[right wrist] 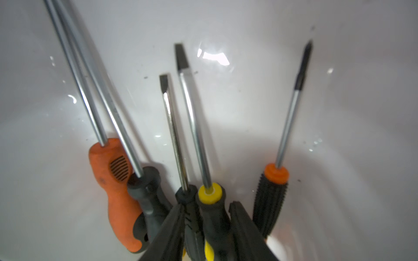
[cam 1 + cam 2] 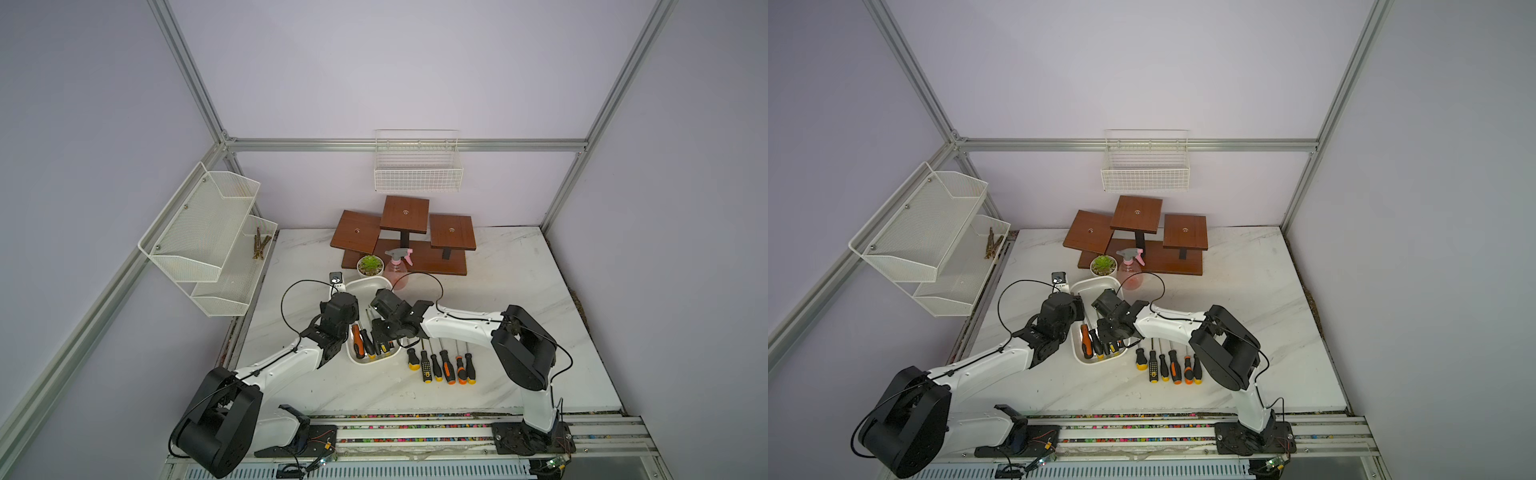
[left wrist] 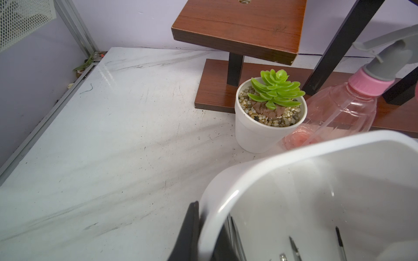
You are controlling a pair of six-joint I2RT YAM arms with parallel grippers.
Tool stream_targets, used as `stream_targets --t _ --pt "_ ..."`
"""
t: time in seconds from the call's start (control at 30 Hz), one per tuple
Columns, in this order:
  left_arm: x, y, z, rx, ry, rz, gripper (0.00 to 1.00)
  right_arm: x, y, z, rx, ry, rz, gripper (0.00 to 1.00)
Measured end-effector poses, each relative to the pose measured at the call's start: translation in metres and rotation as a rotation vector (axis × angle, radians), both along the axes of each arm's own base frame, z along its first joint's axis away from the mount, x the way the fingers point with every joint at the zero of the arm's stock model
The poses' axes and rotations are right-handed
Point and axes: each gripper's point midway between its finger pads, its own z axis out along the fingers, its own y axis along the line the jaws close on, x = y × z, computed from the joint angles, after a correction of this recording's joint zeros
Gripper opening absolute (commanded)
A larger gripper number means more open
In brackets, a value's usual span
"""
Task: Take out the screwdriver from the storage box
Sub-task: Pick up the screwdriver from the storage box.
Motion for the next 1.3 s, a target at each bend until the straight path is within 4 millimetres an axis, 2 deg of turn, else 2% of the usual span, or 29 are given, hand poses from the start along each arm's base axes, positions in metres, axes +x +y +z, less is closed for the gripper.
stream_targets --t 0.5,0.7,0.93,1.1,1.3 --pt "0.0 0.006 -0.002 0.013 0.005 0.022 0.0 0.011 0.001 -0.007 -0.001 0.001 0.011 0.19" --pt "0.0 0.006 -0.002 0.015 0.005 0.026 0.0 0.011 0.002 -0.007 -0.004 -0.005 0.02 0.01" --pt "0.001 0.007 0.0 0.011 -0.004 0.03 0.0 0.013 0.002 -0.002 -0.026 -0.049 0.045 0.0" --pt "0.002 0.004 0.002 0.0 -0.013 0.019 0.0 0.017 -0.001 0.01 -0.043 -0.105 0.051 0.0" --pt "0.002 0.002 0.002 -0.002 -0.012 0.013 0.0 0.021 -0.003 0.049 0.002 -0.168 0.038 0.0"
